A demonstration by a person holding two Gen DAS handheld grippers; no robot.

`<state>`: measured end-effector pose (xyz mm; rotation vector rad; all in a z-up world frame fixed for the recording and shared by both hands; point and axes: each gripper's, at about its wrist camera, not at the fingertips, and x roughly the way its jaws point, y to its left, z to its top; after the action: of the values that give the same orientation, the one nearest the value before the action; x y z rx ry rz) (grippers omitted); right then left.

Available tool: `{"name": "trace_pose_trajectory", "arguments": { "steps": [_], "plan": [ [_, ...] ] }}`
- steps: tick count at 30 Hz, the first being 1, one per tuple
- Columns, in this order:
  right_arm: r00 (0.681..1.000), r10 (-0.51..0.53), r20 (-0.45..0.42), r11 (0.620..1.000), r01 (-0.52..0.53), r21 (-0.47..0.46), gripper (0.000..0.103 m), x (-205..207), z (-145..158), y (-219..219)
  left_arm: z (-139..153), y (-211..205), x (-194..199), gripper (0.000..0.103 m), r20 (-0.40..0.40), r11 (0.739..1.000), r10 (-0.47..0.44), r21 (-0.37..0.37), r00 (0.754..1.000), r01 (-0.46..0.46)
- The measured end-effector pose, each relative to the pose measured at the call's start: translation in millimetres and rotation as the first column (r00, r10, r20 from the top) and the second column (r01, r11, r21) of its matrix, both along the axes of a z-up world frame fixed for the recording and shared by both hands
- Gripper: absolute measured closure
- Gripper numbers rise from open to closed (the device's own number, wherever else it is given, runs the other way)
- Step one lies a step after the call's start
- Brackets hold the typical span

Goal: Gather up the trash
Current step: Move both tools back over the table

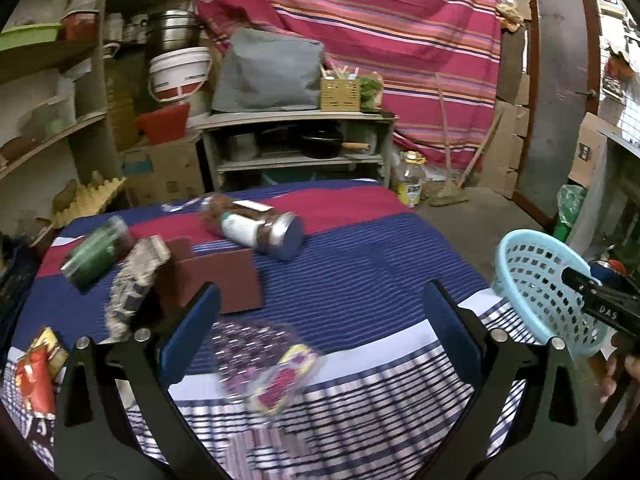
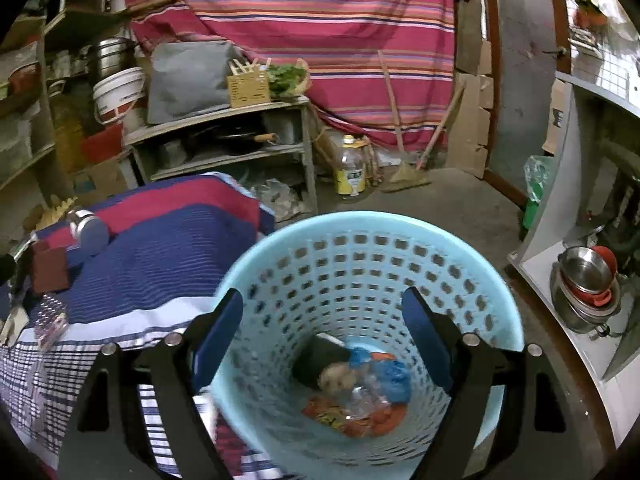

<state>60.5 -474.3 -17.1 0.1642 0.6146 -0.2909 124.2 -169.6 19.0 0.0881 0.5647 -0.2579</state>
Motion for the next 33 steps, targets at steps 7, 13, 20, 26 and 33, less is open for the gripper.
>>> {"name": "trace_pose_trajectory", "arguments": {
  "steps": [7,13,20,26,33],
  "plan": [
    [0.995,0.095,0.018,0.995,-0.095,-0.017,0.023,6,11,62,-3,48,-10,0.006,0.004,0.997,0.061,0.040,0.998,-0.061],
    [0.986,0.165,0.014,0.986,-0.164,-0.035,0.023,14,14,112,-7,96,-11,0.006,-0.015,0.991,0.132,0.027,0.991,-0.132],
    [0.978,0.209,0.030,0.978,-0.208,-0.030,0.023,25,17,164,-15,150,-9,0.006,-0.018,0.978,0.207,0.037,0.978,-0.206],
    [0.970,0.242,0.012,0.969,-0.241,-0.055,0.023,38,14,203,-28,186,-6,0.006,-0.043,0.968,0.249,0.044,0.968,-0.247],
    [0.973,0.233,0.005,0.972,-0.232,-0.029,0.023,49,16,227,-55,208,3,0.006,-0.130,0.967,0.256,0.032,0.958,-0.254]
  ]
}}
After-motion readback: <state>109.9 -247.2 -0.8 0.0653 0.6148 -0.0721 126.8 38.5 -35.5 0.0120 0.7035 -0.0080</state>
